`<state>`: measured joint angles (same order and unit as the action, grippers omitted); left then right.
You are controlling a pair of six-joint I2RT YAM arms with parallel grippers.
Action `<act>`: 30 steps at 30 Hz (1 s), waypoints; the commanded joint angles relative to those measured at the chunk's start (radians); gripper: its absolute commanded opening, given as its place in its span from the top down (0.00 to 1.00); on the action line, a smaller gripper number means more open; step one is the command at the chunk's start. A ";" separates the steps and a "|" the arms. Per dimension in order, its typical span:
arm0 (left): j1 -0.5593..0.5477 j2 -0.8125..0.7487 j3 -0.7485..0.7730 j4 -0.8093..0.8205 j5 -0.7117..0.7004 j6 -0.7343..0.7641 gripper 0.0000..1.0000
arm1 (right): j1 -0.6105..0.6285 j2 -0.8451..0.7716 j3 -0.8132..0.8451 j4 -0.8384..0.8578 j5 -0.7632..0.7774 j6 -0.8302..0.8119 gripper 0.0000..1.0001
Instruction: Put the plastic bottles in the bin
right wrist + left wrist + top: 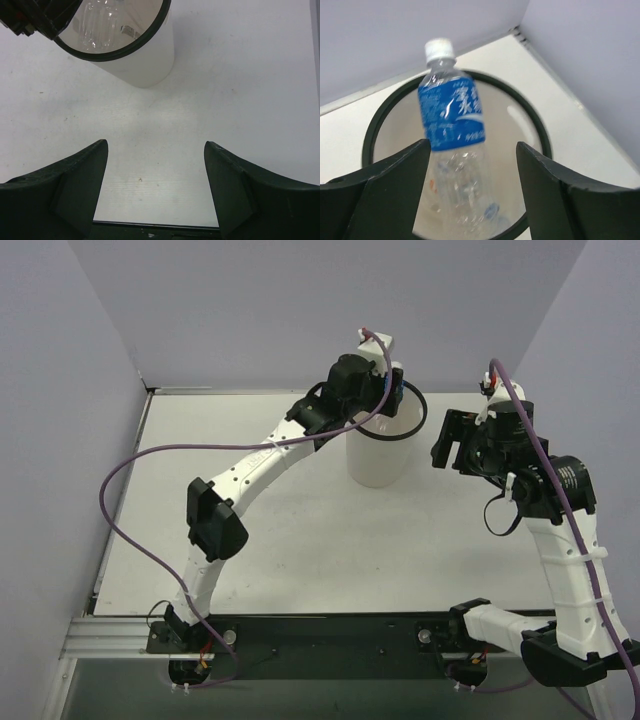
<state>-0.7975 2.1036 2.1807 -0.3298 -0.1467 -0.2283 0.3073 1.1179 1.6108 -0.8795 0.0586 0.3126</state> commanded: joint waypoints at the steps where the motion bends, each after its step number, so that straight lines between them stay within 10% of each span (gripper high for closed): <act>1: 0.000 0.097 0.215 -0.018 0.068 -0.059 0.03 | -0.005 0.013 0.046 -0.001 0.003 0.005 0.28; 10: 0.009 0.222 0.315 -0.075 -0.001 -0.101 0.03 | -0.007 -0.001 0.037 0.001 0.012 0.010 0.28; 30: 0.029 0.119 0.188 -0.110 0.070 0.009 0.56 | -0.010 0.002 0.028 -0.001 0.012 -0.006 0.28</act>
<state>-0.7753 2.3268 2.4058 -0.4419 -0.1043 -0.2806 0.3061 1.1305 1.6260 -0.8799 0.0597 0.3119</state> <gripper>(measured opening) 0.592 0.721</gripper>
